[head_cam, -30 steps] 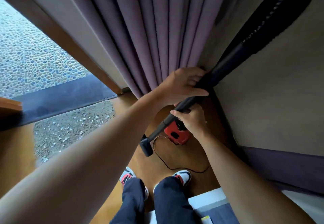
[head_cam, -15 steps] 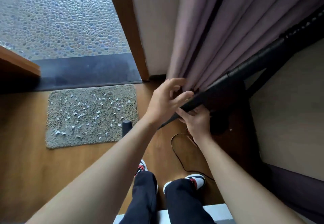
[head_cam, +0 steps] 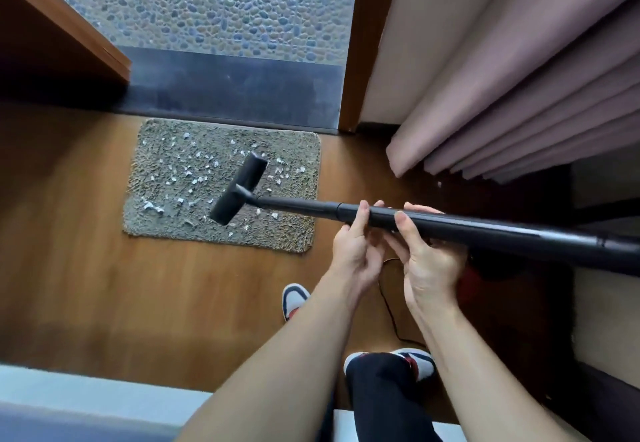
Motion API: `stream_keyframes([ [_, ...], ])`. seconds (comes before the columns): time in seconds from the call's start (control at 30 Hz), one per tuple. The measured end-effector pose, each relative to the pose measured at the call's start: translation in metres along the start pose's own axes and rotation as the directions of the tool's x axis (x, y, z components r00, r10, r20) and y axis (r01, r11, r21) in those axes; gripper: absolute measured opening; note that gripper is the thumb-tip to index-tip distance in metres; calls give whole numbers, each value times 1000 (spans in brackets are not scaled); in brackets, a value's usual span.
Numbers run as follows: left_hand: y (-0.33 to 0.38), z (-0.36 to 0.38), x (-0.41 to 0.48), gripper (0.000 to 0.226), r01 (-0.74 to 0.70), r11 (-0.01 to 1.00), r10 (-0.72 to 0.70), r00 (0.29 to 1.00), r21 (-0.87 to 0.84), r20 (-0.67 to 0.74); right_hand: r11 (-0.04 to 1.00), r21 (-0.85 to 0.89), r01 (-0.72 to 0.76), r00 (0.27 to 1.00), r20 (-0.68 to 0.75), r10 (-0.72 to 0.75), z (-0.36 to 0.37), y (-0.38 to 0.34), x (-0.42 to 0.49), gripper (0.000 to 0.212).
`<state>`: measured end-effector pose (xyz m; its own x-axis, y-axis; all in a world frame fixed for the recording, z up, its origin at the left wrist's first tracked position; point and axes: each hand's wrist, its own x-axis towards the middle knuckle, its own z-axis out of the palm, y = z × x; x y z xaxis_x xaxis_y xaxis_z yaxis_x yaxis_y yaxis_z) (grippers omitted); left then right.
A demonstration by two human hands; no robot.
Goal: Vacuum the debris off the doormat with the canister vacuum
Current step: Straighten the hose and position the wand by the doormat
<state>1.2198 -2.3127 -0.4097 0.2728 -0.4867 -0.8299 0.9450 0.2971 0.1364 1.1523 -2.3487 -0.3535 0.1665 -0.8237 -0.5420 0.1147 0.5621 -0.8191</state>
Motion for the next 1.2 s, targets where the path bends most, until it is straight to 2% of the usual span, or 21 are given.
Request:
stream_keyframes([
  [0.03,2,-4,2,50,-8,999,9,1000,-47,17,998,53,-47,998,-42,49,5,3,-6,27],
  [0.1,4,-13,2,26,-2,999,2,1000,-34,12,977,82,-194,967,-150,205,8,5,-23,32],
  [0.13,5,-18,1,15,-3,1000,3,1000,-8,0,952,19,-306,939,-158,305,8,4,-33,33],
  [0.2,11,-27,-1,8,3,998,-1,999,60,-38,826,-310,-472,876,-55,480,3,-3,-55,31],
  [0.23,13,-30,-2,9,8,995,-2,998,99,-58,741,-521,-424,864,13,503,2,-8,-62,29],
  [0.27,15,-33,-4,11,11,991,-2,998,133,-68,665,-698,-266,882,102,460,3,-17,-67,27],
  [0.3,16,-37,-5,12,18,986,-6,997,163,-74,596,-802,-44,904,223,366,6,-29,-67,25],
  [0.33,17,-40,-7,13,27,980,-11,997,198,-78,487,-852,192,897,354,265,11,-40,-63,26],
  [0.37,17,-43,-9,14,37,972,-18,996,231,-82,316,-866,387,861,462,213,17,-50,-56,30],
  [0.4,18,-47,-11,12,46,965,-27,997,258,-79,122,-851,511,818,525,235,20,-54,-47,38],
  [0.43,20,-51,-12,9,54,959,-36,997,278,-69,-46,-823,565,792,526,311,20,-53,-37,47],
  [0.47,22,-54,-13,9,70,952,-53,997,299,-64,-170,-802,572,785,475,398,15,-47,-29,59],
  [0.5,23,-56,-14,10,90,942,-72,995,324,-67,-247,-793,557,777,393,492,6,-38,-24,73],
  [0.53,25,-59,-14,11,105,932,-83,993,347,-78,-264,-797,543,752,322,575,-4,-27,-22,88],
  [0.57,26,-63,-14,11,115,924,-87,992,366,-93,-226,-825,517,723,280,631,-15,-15,-24,97],
  [0.67,27,-81,-13,12,130,917,-82,987,377,-142,22,-929,369,697,292,655,-36,3,-24,89],
  [0.77,26,-103,-12,12,141,913,-72,979,382,-190,134,-941,310,654,313,688,-37,13,-32,86],
  [0.93,20,-131,-5,9,144,930,-46,958,337,-282,163,-958,234,621,277,733,-30,45,-33,86],
  [1.07,6,-152,8,10,118,948,-13,942,295,-334,100,-952,289,613,264,744,-33,72,-28,82],
  [1.2,-10,-171,19,13,101,958,-6,944,270,-331,107,-950,294,617,274,737,-48,91,-33,84],
])
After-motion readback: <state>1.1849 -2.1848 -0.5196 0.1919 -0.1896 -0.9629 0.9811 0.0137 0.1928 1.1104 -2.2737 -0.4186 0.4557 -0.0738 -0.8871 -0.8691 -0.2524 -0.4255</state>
